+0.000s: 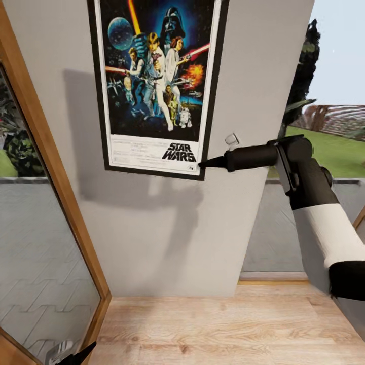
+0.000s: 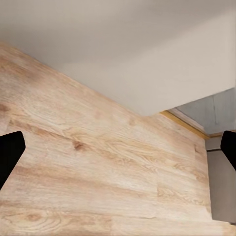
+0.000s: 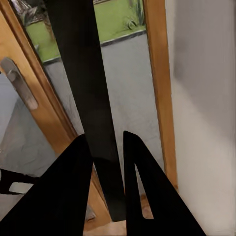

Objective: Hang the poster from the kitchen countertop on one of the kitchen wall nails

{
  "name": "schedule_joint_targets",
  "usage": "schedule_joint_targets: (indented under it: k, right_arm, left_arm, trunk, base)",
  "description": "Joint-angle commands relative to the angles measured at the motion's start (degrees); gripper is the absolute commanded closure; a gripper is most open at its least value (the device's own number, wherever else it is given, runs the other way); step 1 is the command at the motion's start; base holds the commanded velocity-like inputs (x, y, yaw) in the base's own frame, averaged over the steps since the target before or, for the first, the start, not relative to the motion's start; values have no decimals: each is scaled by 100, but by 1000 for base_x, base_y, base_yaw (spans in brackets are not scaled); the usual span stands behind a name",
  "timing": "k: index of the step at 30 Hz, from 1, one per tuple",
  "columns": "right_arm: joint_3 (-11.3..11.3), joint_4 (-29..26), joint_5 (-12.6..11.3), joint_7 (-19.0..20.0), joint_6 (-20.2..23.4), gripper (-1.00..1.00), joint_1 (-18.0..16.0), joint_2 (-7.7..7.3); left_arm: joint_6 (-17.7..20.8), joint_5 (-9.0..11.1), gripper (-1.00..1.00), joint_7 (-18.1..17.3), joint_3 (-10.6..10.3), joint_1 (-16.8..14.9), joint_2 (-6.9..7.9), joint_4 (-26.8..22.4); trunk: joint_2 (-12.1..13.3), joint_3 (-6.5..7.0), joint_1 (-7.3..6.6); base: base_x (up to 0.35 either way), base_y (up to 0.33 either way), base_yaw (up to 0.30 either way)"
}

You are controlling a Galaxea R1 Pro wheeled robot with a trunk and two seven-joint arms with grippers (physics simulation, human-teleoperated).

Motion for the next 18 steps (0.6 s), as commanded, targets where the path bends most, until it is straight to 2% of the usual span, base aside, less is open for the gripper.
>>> schedule_joint_targets:
  k: [1, 7, 18]
  right_arm:
    - [59, 225, 8, -95, 78, 100, -120, 72]
    - [366, 475, 95, -426, 83, 100, -268, 144]
    - [451, 525, 124, -505, 84, 100, -319, 153]
  left_arm:
    - [-51, 28, -100, -28, -48, -7, 3, 5]
    - [-48, 28, -100, -59, -48, -4, 5, 5]
    - [-46, 28, -100, -65, -42, -6, 12, 5]
  trunk:
    - [-13, -13, 4]
    - [-13, -13, 4]
    - [-13, -13, 4]
  base:
    - [0, 0, 0]
    - [0, 0, 0]
    - [0, 0, 0]
